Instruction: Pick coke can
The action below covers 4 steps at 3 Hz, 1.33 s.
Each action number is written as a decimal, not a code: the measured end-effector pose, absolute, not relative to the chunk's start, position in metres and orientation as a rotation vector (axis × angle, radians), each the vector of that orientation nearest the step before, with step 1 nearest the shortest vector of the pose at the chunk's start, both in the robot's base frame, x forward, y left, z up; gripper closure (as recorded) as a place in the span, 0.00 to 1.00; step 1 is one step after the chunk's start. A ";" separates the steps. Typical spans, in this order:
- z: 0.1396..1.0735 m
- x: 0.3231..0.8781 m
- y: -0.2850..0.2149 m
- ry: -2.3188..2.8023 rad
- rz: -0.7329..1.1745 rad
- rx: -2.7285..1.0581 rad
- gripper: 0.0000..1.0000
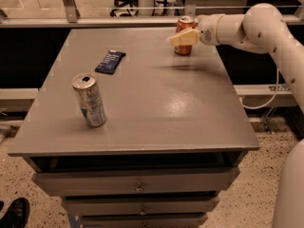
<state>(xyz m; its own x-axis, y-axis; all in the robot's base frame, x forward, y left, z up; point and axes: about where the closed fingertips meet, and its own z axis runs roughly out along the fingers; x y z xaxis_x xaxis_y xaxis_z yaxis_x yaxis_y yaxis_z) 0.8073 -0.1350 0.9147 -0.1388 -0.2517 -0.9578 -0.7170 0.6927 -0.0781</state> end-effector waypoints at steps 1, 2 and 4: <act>0.905 0.808 -0.124 1.710 0.532 -0.786 0.25; 0.900 0.805 -0.119 1.714 0.558 -0.785 0.48; 0.923 0.782 -0.114 1.660 0.602 -0.806 1.00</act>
Offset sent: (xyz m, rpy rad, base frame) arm -0.0076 0.0129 -0.0176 0.0534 0.0473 0.0411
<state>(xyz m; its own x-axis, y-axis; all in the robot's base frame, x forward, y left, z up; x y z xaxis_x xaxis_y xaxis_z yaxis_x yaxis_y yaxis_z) 0.7816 -0.1135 0.9234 -0.1271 -0.1948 -0.9726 -0.7727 0.6342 -0.0261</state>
